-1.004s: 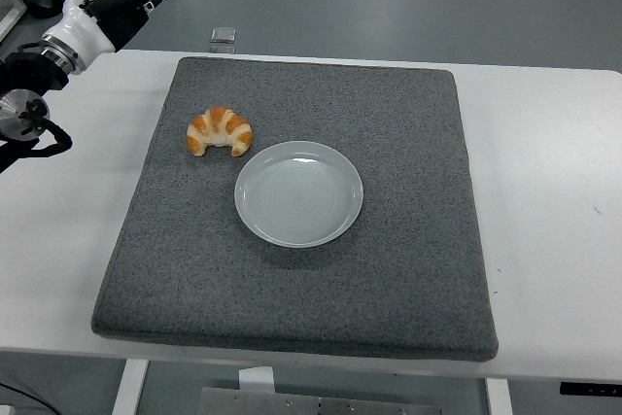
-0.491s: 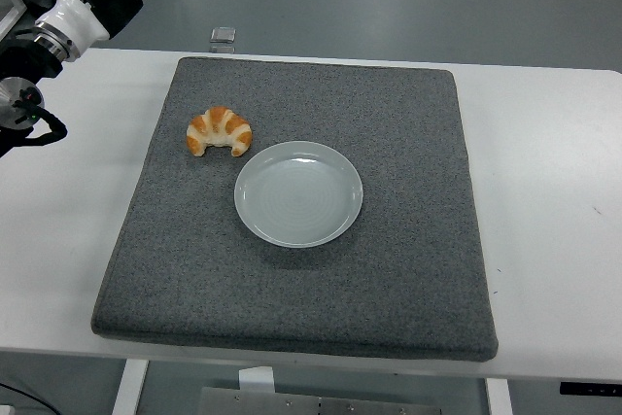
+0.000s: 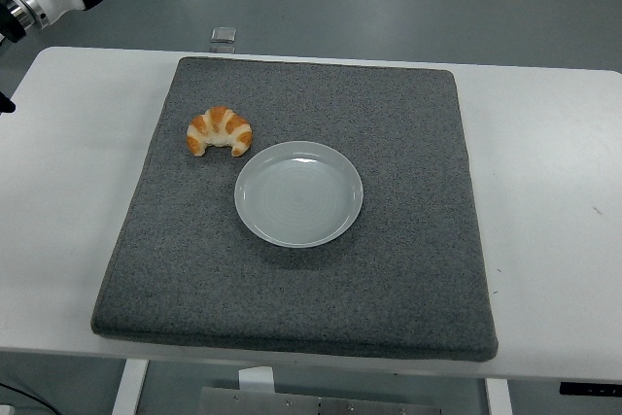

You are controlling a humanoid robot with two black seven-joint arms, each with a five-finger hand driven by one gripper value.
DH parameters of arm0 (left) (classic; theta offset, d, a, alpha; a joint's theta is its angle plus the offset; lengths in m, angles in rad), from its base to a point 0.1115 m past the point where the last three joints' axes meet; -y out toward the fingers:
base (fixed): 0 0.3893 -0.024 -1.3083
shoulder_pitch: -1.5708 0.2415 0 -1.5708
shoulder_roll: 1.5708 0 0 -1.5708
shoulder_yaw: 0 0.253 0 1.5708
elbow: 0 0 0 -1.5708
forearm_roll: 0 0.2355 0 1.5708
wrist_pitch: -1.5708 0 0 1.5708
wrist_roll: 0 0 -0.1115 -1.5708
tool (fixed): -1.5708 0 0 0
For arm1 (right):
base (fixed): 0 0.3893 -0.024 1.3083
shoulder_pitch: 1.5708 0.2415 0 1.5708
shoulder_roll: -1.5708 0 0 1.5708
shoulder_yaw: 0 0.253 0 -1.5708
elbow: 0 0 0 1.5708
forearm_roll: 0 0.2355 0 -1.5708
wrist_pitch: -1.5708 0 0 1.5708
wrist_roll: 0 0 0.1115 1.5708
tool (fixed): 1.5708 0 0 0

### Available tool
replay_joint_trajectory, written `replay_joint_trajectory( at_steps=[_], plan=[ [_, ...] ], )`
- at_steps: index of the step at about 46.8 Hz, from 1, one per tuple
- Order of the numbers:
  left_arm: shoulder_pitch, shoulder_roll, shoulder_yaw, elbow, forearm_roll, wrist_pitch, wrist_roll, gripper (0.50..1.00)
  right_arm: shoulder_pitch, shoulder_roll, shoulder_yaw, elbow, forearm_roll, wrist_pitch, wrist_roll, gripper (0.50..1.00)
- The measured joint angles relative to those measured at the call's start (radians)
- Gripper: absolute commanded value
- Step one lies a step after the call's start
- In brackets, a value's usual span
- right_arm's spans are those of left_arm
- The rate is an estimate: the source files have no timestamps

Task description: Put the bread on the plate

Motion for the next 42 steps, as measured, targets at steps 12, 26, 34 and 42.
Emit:
replay_joint_trajectory(
  at_steps=[12, 26, 34, 42],
  plan=[
    [-0.022, 0.08, 0.001, -0.122, 0.34, 0.0, 0.001, 0.93, 0.0, 0.0, 0.0, 0.0, 0.0, 0.0, 0.0, 0.938],
    [-0.015, 0.113, 0.038, -0.15, 0.594, -0.002, 0.002, 0.949, 0.0, 0.0, 0.0, 0.0, 0.0, -0.001, 0.0, 0.938],
    [-0.009, 0.106, 0.092, -0.144, 0.603, 0.009, 0.002, 0.951, 0.0, 0.0, 0.0, 0.0, 0.0, -0.002, 0.0, 0.938],
    [-0.007, 0.09, 0.157, -0.124, 0.607, 0.055, 0.002, 0.951, 0.0, 0.0, 0.0, 0.0, -0.001, -0.002, 0.0, 0.938]
  ],
)
